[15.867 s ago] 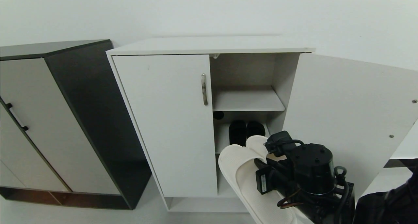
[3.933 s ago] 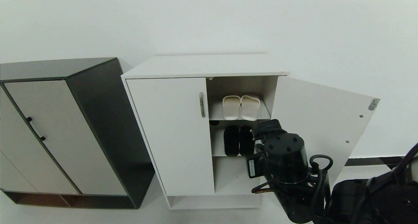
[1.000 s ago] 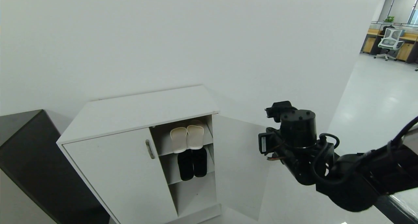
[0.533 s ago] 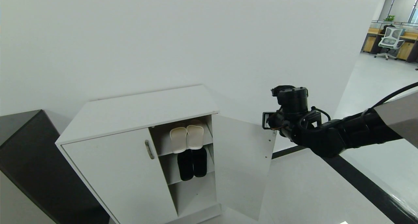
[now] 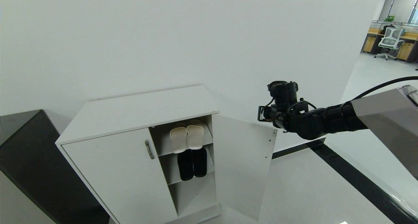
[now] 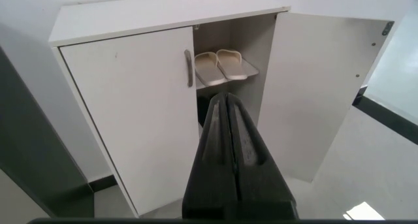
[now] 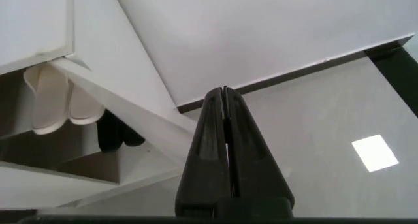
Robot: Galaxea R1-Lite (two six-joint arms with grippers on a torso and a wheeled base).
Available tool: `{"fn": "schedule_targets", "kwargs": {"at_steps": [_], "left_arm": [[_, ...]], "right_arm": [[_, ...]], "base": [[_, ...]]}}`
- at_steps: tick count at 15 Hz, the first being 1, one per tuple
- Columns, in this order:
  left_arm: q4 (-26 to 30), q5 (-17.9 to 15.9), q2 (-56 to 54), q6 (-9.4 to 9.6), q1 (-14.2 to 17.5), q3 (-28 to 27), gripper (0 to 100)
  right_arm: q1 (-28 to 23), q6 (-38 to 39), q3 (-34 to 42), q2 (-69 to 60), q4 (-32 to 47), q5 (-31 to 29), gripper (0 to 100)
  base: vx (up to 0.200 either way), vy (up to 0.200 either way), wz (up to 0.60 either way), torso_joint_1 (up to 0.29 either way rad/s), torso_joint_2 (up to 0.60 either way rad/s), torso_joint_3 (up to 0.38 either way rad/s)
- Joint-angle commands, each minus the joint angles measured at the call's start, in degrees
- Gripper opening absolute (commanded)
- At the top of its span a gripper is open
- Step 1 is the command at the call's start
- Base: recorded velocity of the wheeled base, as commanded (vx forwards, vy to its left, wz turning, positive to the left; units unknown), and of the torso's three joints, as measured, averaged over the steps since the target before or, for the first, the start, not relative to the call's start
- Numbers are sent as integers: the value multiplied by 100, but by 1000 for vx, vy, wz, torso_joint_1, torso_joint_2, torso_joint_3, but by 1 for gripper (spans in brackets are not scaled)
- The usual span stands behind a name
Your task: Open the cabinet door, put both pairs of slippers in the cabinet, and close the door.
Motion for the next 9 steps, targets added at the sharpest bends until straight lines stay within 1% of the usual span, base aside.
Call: {"fn": "schedule_targets", "kwargs": {"at_steps": [1, 9], "left_arm": [[-1, 1, 9, 13, 1, 0, 0], [-1, -8, 9, 13, 1, 0, 0]], "right_arm": [[-45, -1, -71, 289, -12, 7, 0], [-80, -1, -53, 447, 6, 34, 0]], "base": [[0, 0, 0, 0, 0, 0], [0, 0, 0, 0, 0, 0]]}}
